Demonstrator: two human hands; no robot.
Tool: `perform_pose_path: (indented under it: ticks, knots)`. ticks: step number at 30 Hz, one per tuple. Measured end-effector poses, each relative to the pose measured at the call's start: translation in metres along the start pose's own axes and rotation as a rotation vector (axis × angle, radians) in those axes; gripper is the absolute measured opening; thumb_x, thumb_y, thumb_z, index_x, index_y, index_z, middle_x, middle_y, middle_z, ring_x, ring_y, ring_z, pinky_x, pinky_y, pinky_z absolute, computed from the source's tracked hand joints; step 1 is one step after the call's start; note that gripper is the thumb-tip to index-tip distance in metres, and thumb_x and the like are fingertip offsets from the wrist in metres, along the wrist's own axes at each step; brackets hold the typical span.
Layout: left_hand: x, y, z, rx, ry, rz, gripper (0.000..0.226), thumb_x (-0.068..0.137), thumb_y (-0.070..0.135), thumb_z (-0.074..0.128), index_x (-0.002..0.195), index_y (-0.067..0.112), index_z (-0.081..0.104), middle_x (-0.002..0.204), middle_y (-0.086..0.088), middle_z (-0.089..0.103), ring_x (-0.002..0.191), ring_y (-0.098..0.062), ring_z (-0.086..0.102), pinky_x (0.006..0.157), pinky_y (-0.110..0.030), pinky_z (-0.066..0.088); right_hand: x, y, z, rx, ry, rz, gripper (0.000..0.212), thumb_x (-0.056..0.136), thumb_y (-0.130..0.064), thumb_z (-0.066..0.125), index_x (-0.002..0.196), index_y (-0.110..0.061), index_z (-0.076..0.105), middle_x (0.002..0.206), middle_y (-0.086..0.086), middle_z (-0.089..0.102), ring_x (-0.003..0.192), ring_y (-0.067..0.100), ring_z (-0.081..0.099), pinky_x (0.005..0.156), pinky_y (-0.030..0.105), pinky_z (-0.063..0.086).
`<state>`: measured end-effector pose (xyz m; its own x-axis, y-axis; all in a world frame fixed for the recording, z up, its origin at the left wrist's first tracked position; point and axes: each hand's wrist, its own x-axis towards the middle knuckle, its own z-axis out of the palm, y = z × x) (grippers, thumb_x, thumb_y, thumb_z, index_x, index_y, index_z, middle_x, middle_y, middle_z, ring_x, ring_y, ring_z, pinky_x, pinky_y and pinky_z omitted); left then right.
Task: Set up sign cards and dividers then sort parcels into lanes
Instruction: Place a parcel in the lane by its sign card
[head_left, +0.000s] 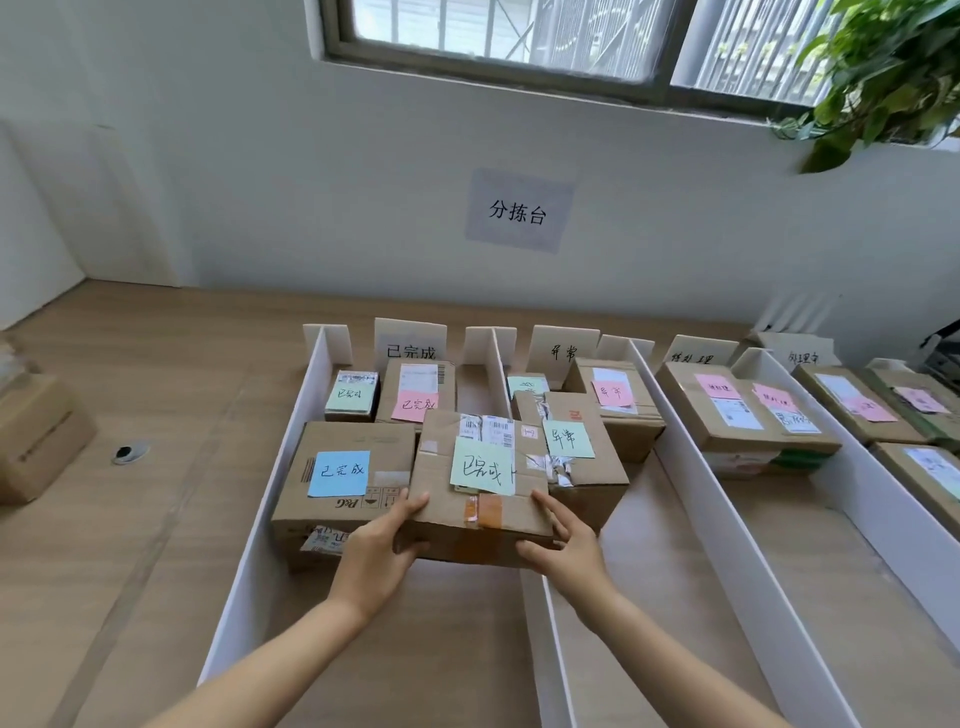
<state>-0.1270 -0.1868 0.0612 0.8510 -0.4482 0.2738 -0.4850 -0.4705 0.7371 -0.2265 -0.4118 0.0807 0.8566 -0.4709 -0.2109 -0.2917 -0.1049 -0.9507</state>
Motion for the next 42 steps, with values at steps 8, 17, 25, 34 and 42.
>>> perform_pose_path:
  ticks: [8, 17, 25, 34, 42]
  knots:
    - [0.008, 0.002, 0.01, -0.002, 0.031, -0.04, 0.066, 0.069, 0.007, 0.082, 0.129, 0.019, 0.057, 0.127, -0.014, 0.06, 0.116, -0.024, 0.059, 0.097, -0.016, 0.036, 0.021, -0.007, -0.009, -0.047, -0.021, -0.026, 0.069, 0.068, -0.007, 0.077, 0.126, -0.038, 0.058, 0.12, -0.011, 0.063, 0.11, 0.006, 0.061, 0.099, 0.038, 0.05]
    - [0.008, -0.002, 0.022, 0.002, 0.052, -0.059, 0.064, 0.067, 0.004, 0.082, 0.126, 0.015, 0.059, 0.121, -0.012, 0.064, 0.112, -0.026, 0.061, 0.098, -0.023, 0.04, 0.031, -0.006, -0.012, -0.126, -0.066, -0.028, 0.067, 0.075, -0.009, 0.077, 0.133, -0.034, 0.054, 0.114, -0.022, 0.055, 0.117, 0.012, 0.055, 0.1, 0.039, 0.05]
    - [0.01, -0.014, 0.028, 0.061, 0.058, -0.083, 0.062, 0.066, -0.001, 0.082, 0.124, 0.01, 0.061, 0.111, -0.009, 0.066, 0.108, -0.025, 0.061, 0.098, -0.034, 0.044, 0.034, 0.003, -0.001, -0.145, -0.074, -0.01, 0.068, 0.075, -0.008, 0.076, 0.133, -0.035, 0.052, 0.124, -0.008, 0.056, 0.113, 0.012, 0.056, 0.099, 0.036, 0.051]
    - [0.011, -0.026, 0.039, 0.282, 0.006, 0.01, 0.073, 0.051, 0.004, 0.091, 0.118, 0.006, 0.064, 0.099, -0.009, 0.07, 0.094, -0.024, 0.067, 0.081, -0.036, 0.055, 0.039, 0.011, 0.005, -0.292, -0.05, -0.015, 0.065, 0.082, -0.005, 0.071, 0.14, -0.021, 0.047, 0.126, -0.008, 0.054, 0.105, 0.001, 0.048, 0.092, 0.011, 0.04]
    - [0.015, -0.025, 0.046, 0.493, -0.016, 0.086, 0.074, 0.041, 0.012, 0.095, 0.109, 0.004, 0.068, 0.094, -0.01, 0.072, 0.08, -0.025, 0.067, 0.069, -0.036, 0.059, 0.04, 0.015, 0.017, -0.484, 0.009, -0.046, 0.055, 0.087, 0.0, 0.062, 0.139, -0.011, 0.048, 0.131, 0.002, 0.058, 0.115, 0.015, 0.055, 0.102, 0.016, 0.034]
